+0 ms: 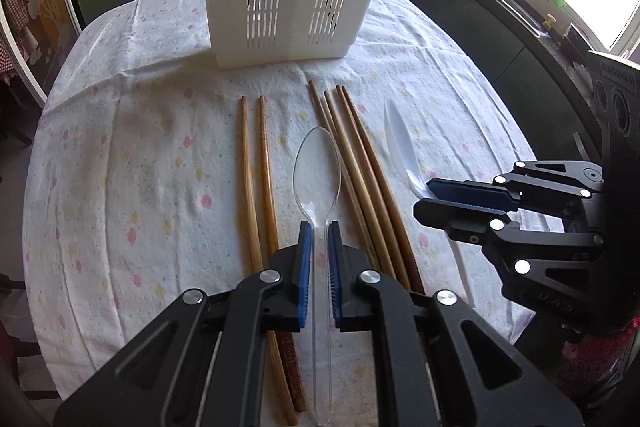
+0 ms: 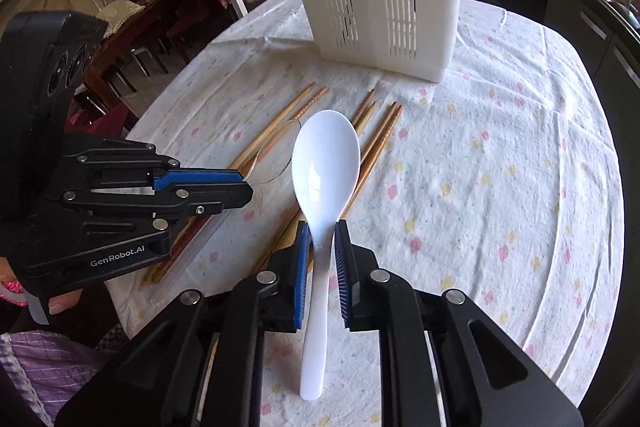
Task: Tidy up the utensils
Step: 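Lift both spoons and drop them into the white caddy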
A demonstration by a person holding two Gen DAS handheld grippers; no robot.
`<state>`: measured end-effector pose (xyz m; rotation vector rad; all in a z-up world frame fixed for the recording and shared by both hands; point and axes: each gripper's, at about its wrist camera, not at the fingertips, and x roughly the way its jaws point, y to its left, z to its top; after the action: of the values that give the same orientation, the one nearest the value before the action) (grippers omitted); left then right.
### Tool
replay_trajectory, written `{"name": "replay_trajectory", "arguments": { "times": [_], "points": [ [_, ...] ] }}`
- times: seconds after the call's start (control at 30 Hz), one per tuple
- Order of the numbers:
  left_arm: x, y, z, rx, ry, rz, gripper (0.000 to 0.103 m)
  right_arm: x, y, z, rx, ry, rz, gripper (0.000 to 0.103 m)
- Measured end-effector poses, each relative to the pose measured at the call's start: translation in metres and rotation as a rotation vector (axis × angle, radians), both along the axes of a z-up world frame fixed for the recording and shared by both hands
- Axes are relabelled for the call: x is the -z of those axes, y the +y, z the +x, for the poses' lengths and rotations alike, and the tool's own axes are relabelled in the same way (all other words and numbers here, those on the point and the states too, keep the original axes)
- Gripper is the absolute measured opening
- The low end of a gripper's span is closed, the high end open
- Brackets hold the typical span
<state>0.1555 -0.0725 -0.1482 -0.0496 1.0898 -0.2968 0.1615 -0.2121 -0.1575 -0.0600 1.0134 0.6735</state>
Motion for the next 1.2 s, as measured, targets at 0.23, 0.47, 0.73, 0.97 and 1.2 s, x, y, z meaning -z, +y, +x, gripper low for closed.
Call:
{"name": "replay_trajectory", "arguments": {
  "times": [0.23,0.47,0.73,0.97,1.2],
  "points": [
    [-0.077,0.006,-0.017,0.014,-0.271,-0.062,0.008,-0.046,-0.031,-0.008,0.099,-0.142,0.196,0.013],
    [-0.14,0.011,-0.004,0.005,-0.433,-0.102,0.008,-0.089,-0.041,-0.012,0.119,-0.245,0.252,0.013],
    [-0.216,0.028,0.044,-0.058,-0.676,-0.165,0.008,-0.135,-0.043,-0.004,0.135,-0.328,0.264,0.013],
    [-0.218,0.026,0.097,-0.093,-0.843,-0.186,0.008,-0.153,-0.043,0.002,0.155,-0.357,0.271,0.013],
    [-0.17,0.024,0.122,-0.147,-0.897,-0.13,0.008,-0.177,-0.041,0.036,0.198,-0.402,0.282,0.013]
  ]
}}
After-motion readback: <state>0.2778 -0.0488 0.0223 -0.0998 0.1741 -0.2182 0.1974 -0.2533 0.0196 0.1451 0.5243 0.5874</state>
